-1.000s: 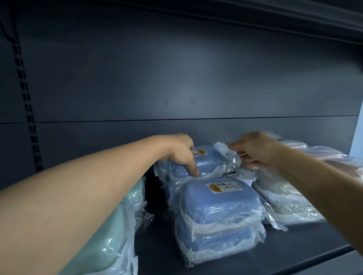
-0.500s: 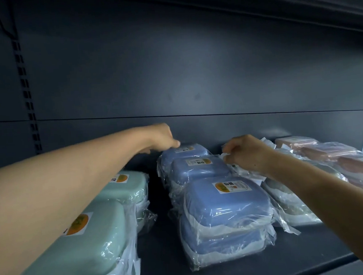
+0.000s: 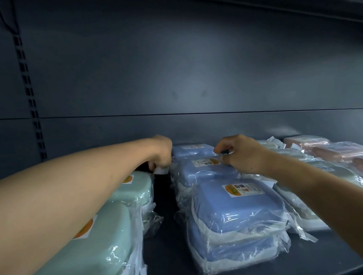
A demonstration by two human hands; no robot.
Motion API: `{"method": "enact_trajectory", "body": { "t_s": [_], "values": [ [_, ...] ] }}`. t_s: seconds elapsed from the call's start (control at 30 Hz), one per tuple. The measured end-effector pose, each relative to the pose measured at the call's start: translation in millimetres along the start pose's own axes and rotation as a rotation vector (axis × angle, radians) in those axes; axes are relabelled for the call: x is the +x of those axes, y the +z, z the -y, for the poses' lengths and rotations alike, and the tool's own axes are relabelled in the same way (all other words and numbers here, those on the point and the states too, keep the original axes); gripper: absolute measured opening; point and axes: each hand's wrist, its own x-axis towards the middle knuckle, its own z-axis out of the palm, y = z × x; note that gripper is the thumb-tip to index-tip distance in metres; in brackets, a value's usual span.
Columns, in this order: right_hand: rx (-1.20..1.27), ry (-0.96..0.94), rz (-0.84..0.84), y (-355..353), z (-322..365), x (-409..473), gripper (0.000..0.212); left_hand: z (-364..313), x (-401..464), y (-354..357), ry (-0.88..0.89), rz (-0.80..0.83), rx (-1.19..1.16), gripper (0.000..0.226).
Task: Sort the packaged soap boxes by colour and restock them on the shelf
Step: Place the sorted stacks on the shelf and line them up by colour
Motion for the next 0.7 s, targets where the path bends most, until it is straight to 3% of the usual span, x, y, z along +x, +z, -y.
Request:
{"method": "enact_trajectory", "body": {
  "t_s": [0.1, 0.37, 0.47, 0.57, 0.7],
  "values": [
    [0.034, 0.038, -0.041, -4.0, -1.0, 0.3, 0.028, 8.7, 2.7, -12.2, -0.071, -0.102, -0.215, 0.015],
    [0.019, 0.075, -0.077, -13.9, 0.6, -10.3, 0.028, 3.4, 24.4, -14.1, -0.238, -0.287, -1.211, 0.022],
    [-0.001, 0.070, -0.102, -17.5, 1.2, -17.4, 0.024, 3.0, 24.6, -18.6, -0.230, -0.393, -1.361, 0.032],
    [-0.013, 0.081, -0.121, -21.9, 2.5, -23.4, 0.021, 2.4, 15.2, -27.8, -0.194, -0.477, -1.429, 0.006],
    [0.056, 0.156, -0.198, -29.1, -2.9, -22.2, 0.030, 11.5, 9.1, -47.7, -0.126, -0.680, -1.513, 0.030]
  ]
}}
